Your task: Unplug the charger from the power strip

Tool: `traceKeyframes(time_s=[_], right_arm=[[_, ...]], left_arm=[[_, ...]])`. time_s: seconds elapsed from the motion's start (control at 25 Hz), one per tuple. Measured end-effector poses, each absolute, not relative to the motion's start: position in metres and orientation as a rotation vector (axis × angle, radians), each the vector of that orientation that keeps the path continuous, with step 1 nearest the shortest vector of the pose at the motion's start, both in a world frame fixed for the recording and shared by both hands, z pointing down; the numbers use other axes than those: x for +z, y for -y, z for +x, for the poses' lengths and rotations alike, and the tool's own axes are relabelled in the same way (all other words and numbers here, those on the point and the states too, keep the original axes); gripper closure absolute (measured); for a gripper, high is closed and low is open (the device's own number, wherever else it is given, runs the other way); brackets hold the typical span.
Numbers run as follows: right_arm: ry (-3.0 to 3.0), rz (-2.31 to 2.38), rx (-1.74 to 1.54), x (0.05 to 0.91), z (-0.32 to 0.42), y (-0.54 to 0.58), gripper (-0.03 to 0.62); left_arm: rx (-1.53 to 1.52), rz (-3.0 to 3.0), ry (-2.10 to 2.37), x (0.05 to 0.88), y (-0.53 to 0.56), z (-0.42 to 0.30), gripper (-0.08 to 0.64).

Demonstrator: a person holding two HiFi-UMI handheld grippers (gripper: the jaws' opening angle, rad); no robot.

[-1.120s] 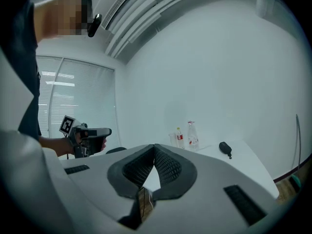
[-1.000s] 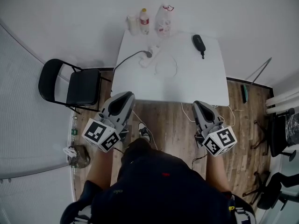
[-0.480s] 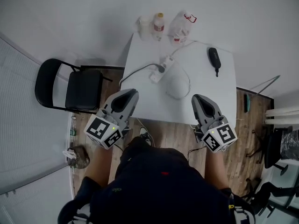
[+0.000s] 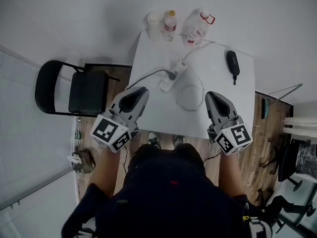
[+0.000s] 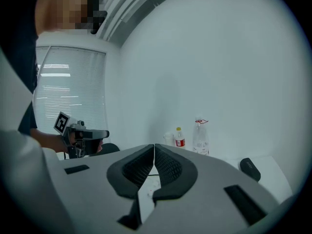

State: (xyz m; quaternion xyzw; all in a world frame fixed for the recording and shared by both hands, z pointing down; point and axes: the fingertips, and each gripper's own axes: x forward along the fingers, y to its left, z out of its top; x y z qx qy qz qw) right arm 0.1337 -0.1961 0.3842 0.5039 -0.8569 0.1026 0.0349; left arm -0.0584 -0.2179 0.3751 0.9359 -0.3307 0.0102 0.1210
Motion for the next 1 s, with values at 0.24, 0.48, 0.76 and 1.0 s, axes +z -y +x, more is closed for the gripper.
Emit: traceKeyframes(time_s=[0.24, 0.48, 0.76, 1.0], right_arm=[[2.637, 1.361, 0.324, 0.422, 0.138, 0.261, 0.571], [2.598, 1.219, 0.314, 0.463, 0.129, 0.308, 0.562], [2.513, 1.071, 0.316, 0.526, 0.103, 0.349, 0.419], [2.414, 0.949, 0.319, 0.583, 0.086, 0.368, 0.419]], left_arm=[[0.068, 2.68, 1.079, 0.406, 0.248, -0.031, 0.516], [0.128, 2.628, 1.08, 0.454, 0.28, -0.006, 0.518], [0.25, 2.588, 1.002, 0.528, 0.307, 0.017, 0.536], [0.286, 2.522, 0.969, 0.575, 0.322, 0.023, 0.537]])
